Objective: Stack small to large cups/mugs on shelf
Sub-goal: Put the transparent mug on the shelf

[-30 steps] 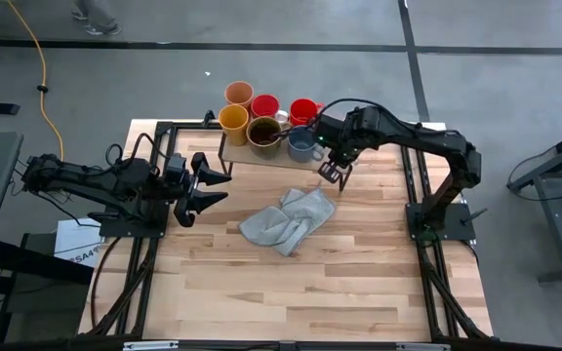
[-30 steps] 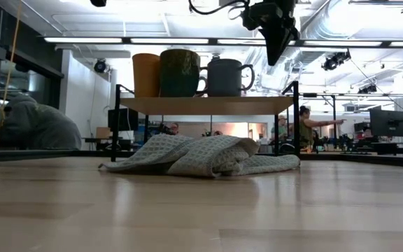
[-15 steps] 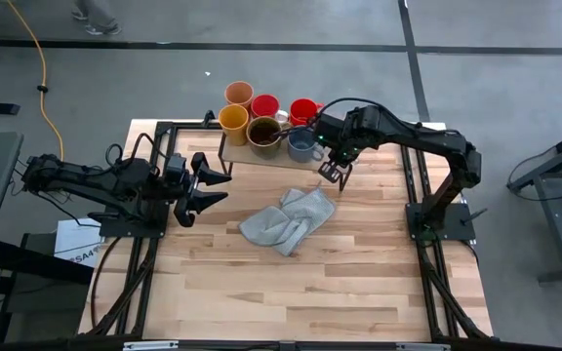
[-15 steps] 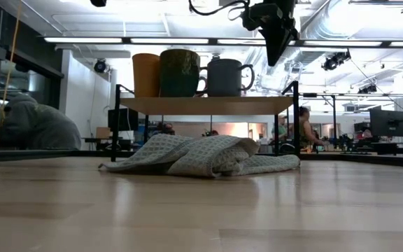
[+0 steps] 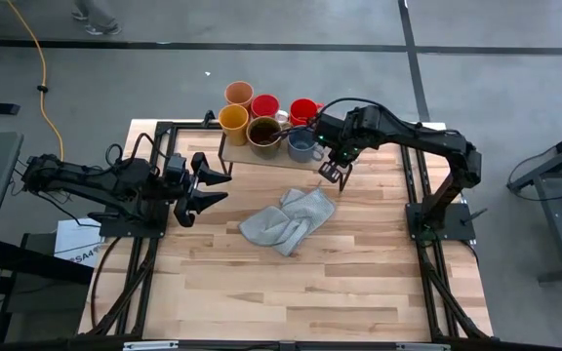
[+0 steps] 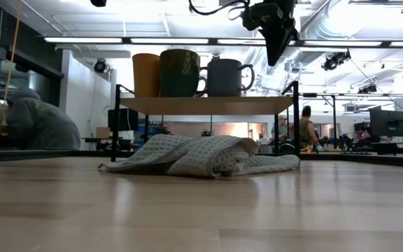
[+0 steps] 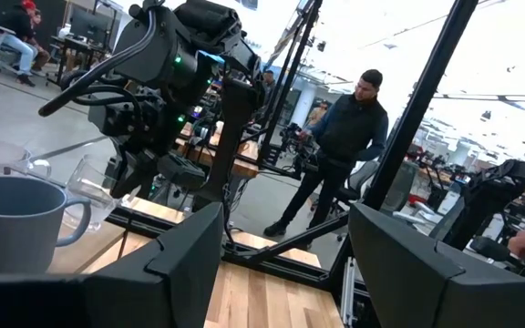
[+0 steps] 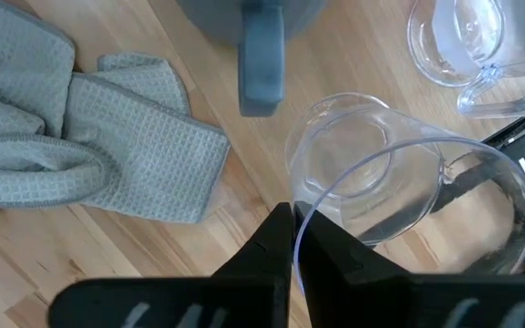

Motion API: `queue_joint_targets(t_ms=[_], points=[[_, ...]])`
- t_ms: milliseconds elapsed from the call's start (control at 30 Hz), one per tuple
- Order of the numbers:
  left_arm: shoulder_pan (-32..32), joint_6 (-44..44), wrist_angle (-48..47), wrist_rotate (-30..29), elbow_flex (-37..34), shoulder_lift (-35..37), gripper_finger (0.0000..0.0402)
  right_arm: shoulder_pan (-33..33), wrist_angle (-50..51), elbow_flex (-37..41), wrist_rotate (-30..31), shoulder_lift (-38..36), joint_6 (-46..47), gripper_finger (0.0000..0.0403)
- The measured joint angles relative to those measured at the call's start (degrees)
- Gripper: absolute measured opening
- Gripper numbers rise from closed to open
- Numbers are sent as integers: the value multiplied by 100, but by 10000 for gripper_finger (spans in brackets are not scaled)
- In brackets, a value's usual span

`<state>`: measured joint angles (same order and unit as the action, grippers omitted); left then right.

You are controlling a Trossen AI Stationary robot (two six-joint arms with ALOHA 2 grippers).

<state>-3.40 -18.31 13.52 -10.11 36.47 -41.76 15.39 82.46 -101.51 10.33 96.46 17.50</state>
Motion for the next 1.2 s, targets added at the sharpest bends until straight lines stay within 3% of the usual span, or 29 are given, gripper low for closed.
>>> queue_joint_targets(t_ms=[400,833,1200], points=[[0,-2,0,0,0,0,225,1,-25,0,-1,-2,-1,53],[0,-2,-2,2,0,0,225,3,-342,0,444,-2,3,56],[0,-1,-9,2,0,0,225,-176,-783,0,577,-387,-864,56]])
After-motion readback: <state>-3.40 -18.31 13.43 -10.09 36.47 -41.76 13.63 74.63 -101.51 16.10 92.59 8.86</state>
